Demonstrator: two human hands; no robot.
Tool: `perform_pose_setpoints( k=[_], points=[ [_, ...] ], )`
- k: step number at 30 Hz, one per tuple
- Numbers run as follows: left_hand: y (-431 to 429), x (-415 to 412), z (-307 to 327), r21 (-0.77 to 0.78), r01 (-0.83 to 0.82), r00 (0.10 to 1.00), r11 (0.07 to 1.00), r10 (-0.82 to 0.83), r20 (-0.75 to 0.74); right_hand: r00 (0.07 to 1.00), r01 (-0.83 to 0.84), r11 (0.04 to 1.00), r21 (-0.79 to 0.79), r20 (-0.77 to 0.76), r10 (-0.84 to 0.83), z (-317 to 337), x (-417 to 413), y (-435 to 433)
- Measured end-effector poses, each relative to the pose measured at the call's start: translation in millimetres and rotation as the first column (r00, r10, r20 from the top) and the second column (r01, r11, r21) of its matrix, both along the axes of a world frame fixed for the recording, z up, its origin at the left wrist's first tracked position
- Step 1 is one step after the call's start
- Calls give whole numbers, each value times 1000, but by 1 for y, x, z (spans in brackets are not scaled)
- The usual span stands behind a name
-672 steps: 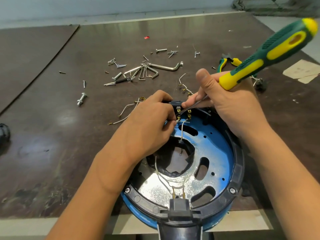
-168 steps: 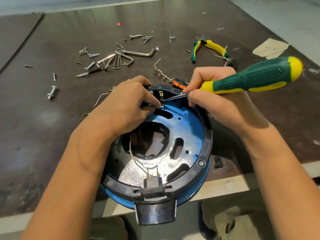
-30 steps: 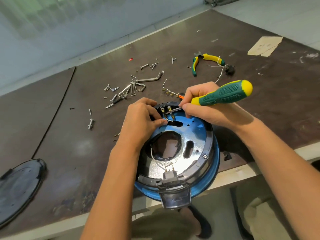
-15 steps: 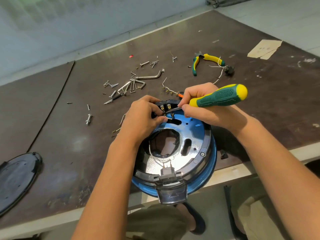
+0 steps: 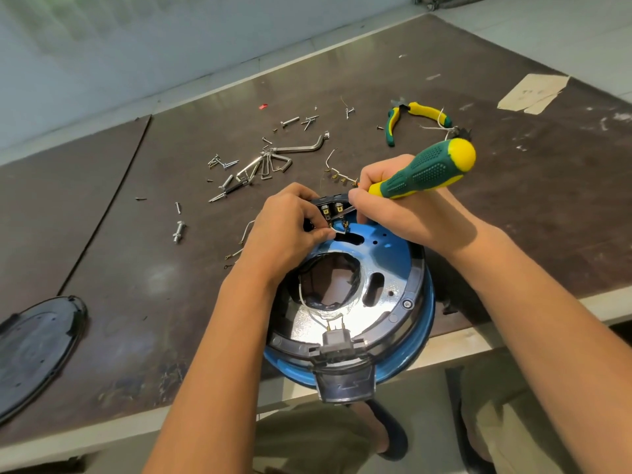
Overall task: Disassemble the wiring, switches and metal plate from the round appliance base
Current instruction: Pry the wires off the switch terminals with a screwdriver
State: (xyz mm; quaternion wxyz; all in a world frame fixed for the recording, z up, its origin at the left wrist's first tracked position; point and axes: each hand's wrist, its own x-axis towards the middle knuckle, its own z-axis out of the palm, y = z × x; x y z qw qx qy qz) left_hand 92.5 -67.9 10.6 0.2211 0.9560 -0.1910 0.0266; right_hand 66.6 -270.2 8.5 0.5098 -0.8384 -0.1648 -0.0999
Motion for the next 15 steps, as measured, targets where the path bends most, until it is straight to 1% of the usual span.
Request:
perform_pose_setpoints(
  k=[2, 5, 7, 9, 11, 12, 13, 15],
  points=[
    [0, 0, 0, -11, 4, 1000, 1000, -4, 3, 1000, 1, 1000, 1, 12, -1, 2, 0, 2],
    [0, 0, 0, -12, 15, 1000, 1000, -15, 9, 1000, -22, 999, 28, -10, 23, 6, 2, 3],
    [0, 0, 0, -10, 21, 1000, 1000, -21, 12, 999, -46, 999, -14, 5, 46, 8, 1, 3],
    [0, 0, 0, -15, 31, 999, 999, -31, 17, 997, -64, 984, -165, 36, 71, 8, 0, 5],
    [0, 0, 0, -17, 44, 999, 999, -43, 28, 997, -36, 930, -365, 51, 59, 9, -4, 11],
    [0, 0, 0, -20, 46, 998, 999, -46, 31, 997, -19, 913, -408, 57, 46, 10, -5, 12],
    [0, 0, 0, -20, 44, 999, 999, -44, 29, 998, -11, 919, -395, 59, 38, 10, -5, 13],
    [-1, 0, 1, -10, 36, 999, 999, -36, 19, 998, -28, 963, -267, 51, 43, 10, -4, 11]
  ],
)
